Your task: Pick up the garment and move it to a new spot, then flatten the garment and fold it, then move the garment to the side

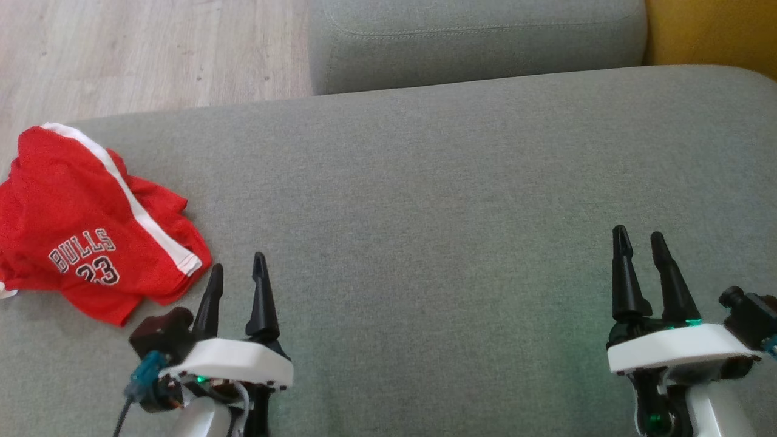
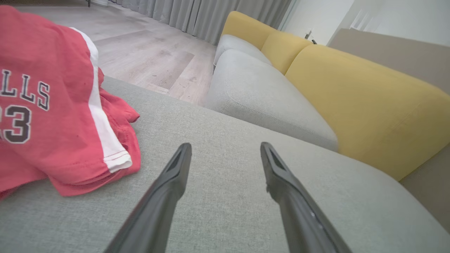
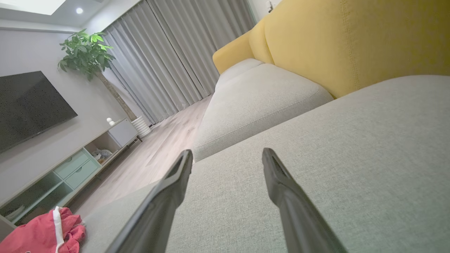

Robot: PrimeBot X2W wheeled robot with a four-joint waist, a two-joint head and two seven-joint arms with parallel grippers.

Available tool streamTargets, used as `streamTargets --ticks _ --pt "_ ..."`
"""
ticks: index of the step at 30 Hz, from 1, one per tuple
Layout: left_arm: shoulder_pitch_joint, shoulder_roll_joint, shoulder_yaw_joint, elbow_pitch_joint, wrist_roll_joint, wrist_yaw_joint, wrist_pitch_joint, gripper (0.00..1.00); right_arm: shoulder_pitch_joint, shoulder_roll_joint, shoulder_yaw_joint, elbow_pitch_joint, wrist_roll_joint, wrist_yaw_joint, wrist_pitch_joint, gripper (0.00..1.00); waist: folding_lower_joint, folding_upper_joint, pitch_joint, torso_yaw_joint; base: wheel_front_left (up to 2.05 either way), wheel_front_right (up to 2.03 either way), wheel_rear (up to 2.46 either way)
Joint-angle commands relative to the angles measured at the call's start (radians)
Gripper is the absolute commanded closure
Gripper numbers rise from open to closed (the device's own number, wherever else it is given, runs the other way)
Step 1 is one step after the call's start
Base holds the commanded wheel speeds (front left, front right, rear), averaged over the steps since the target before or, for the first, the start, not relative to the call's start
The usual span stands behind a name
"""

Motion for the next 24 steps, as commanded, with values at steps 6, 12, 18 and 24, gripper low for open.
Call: streamTargets --ticks 6,12,18,24 --pt "-0.093 0.042 -0.06 -0.006 0.116 0.062 -0.031 0.0 -0.033 -0.007 0.022 -0.059 -0.126 0.0 -0.032 0.0 -0.0001 0.0 0.008 0.007 0.0 0.0 0.0" --pt "-0.12 0.063 -0.13 0.013 0.194 0.108 -0.049 0.0 -0.037 -0.008 0.034 -0.071 -0.225 -0.001 -0.049 0.0 -0.0001 0.0 0.011 0.011 0.0 0.0 0.0" --pt "-0.14 0.077 -0.184 0.023 0.251 0.146 -0.064 0.0 -0.036 -0.008 0.046 -0.074 -0.31 -0.001 -0.064 0.0 -0.0001 0.0 0.011 0.013 0.0 0.0 0.0" --pt "-0.157 0.092 -0.241 0.029 0.303 0.171 -0.081 0.0 -0.033 -0.008 0.058 -0.08 -0.402 -0.001 -0.082 0.0 -0.0001 0.0 0.011 0.015 0.0 0.0 0.0"
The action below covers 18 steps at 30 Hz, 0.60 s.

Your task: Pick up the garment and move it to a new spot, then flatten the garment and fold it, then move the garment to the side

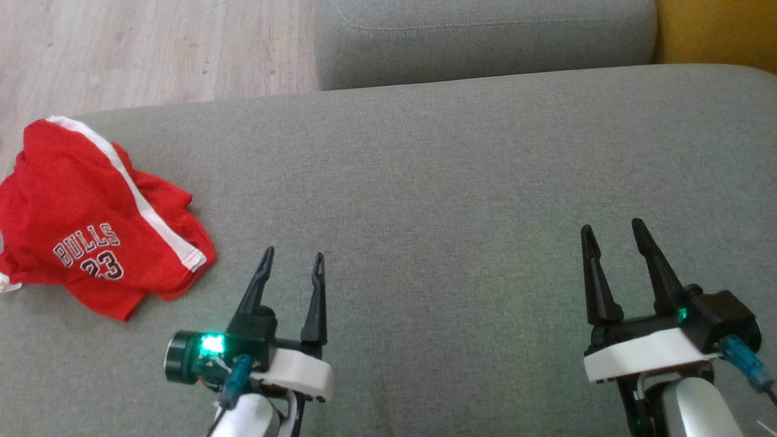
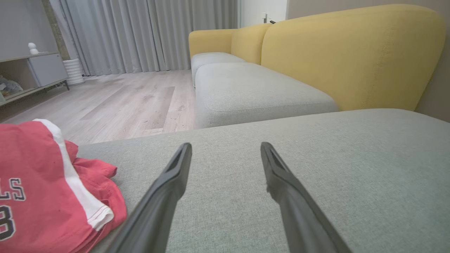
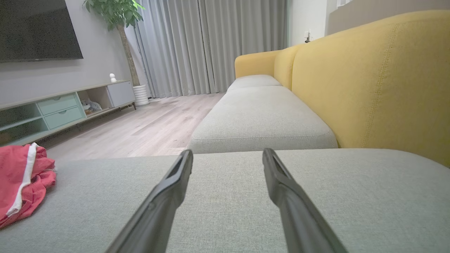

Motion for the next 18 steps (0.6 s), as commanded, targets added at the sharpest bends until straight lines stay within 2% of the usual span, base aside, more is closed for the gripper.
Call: streamTargets --ticks 1,6,12,18 --pt "-0.063 0.02 0.011 -0.029 0.031 0.012 -0.014 0.0 -0.033 -0.008 0.023 -0.045 -0.035 -0.001 -0.015 0.0 -0.0001 0.0 0.0 0.0 0.0 0.0 0.0" --pt "-0.056 0.008 0.012 -0.059 0.017 0.015 -0.029 0.0 -0.032 -0.008 0.032 -0.057 -0.092 -0.001 -0.029 0.0 -0.0001 0.0 0.002 0.003 0.0 0.0 0.0" --pt "-0.031 -0.004 0.037 -0.083 0.024 -0.008 -0.047 0.0 -0.015 -0.009 0.01 -0.051 -0.037 -0.001 -0.047 0.0 -0.0001 0.0 0.001 0.007 0.0 0.0 0.0" --pt "0.021 -0.033 0.103 -0.087 0.036 -0.044 -0.064 0.0 0.0 -0.009 0.011 -0.019 0.018 -0.001 -0.065 0.0 -0.0001 0.0 -0.003 0.007 0.0 0.0 0.0"
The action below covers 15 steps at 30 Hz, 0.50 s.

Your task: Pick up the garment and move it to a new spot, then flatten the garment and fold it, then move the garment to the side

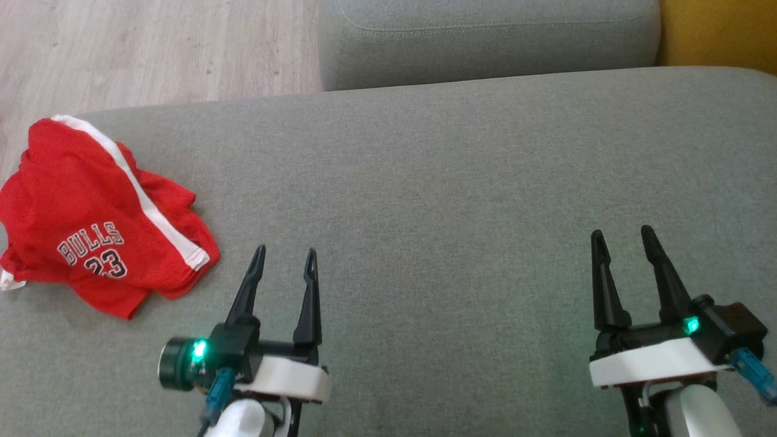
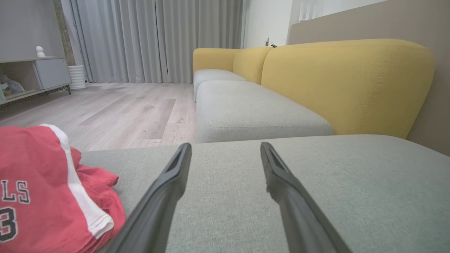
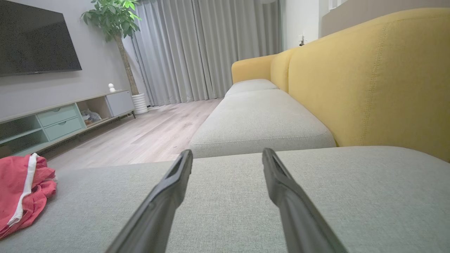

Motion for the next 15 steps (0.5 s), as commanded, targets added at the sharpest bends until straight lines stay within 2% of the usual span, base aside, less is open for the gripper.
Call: streamTargets --ticks 1,5,12,15 --pt "-0.019 -0.002 0.039 -0.025 0.027 -0.004 -0.014 0.0 -0.014 -0.008 0.024 -0.03 -0.005 -0.001 -0.016 0.0 0.0 0.0 0.0 0.0 0.0 0.0 0.0" --pt "0.004 -0.027 0.074 0.006 0.046 -0.046 -0.025 0.0 -0.007 -0.008 0.039 0.013 0.004 -0.001 -0.027 0.0 0.0 0.0 -0.002 -0.001 0.0 0.0 0.0" --pt "0.023 -0.051 0.117 0.028 0.118 -0.079 -0.039 0.0 -0.012 -0.008 0.06 0.056 0.017 -0.001 -0.041 0.0 0.0 0.0 -0.002 -0.003 0.0 0.0 0.0" --pt "0.029 -0.07 0.148 0.036 0.138 -0.106 -0.039 0.0 -0.017 -0.008 0.064 0.072 0.029 -0.001 -0.041 0.0 0.0 0.0 -0.005 -0.003 0.0 0.0 0.0"
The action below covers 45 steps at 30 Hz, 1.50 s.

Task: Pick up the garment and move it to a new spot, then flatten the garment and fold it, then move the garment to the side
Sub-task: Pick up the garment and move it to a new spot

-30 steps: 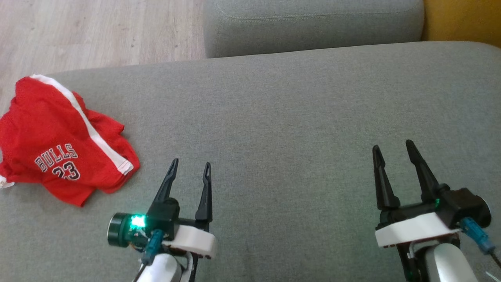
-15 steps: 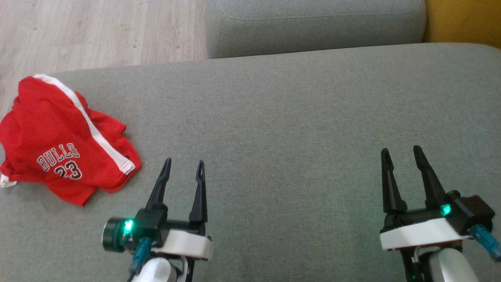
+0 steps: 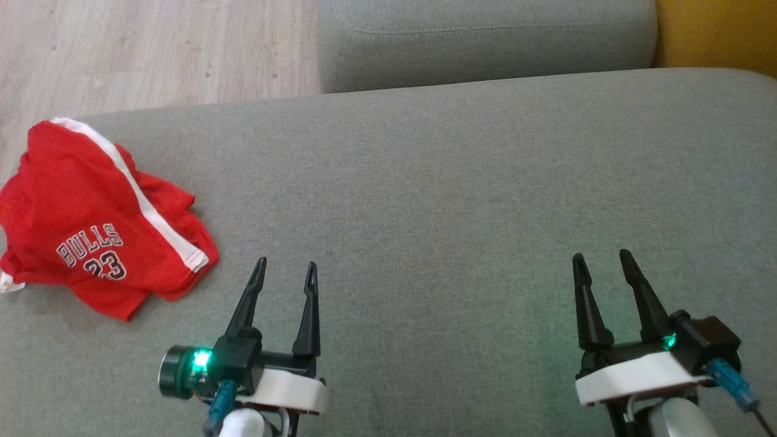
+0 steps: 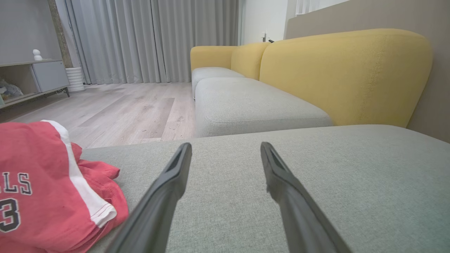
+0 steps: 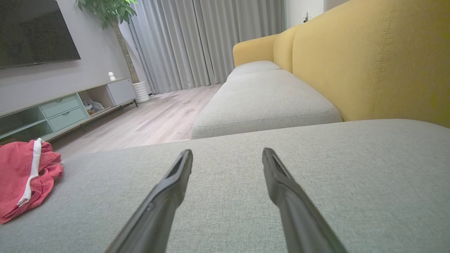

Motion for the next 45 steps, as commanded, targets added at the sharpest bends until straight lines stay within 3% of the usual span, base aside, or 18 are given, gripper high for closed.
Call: streamTargets --ticks 1,9,17,36,45 --pt "-0.015 -0.004 0.042 -0.027 0.014 -0.006 -0.01 0.0 -0.024 -0.008 0.026 -0.027 0.004 -0.001 -0.014 0.0 0.0001 0.0 0.0 0.001 0.0 0.0 0.0" --pt "-0.004 -0.022 0.087 -0.024 0.015 -0.038 -0.01 0.0 -0.027 -0.008 0.037 -0.026 0.006 -0.001 -0.014 0.0 0.0001 0.0 -0.006 0.012 0.0 0.0 0.0" --pt "0.009 -0.028 0.126 -0.02 0.021 -0.045 -0.01 0.0 -0.019 -0.008 0.06 -0.037 0.008 -0.001 -0.014 0.0 0.0001 0.0 -0.014 0.075 0.0 0.0 0.0" --pt "0.03 -0.029 0.177 -0.012 0.042 -0.036 -0.01 0.0 -0.005 -0.008 0.145 -0.054 -0.006 -0.001 -0.014 0.0 0.0001 0.0 -0.033 0.333 0.0 0.0 0.0" --pt "0.046 -0.03 0.186 -0.02 0.038 -0.033 -0.01 0.0 0.01 -0.008 0.185 -0.049 -0.008 -0.001 -0.014 0.0 0.0001 0.0 -0.049 0.409 0.0 0.0 0.0"
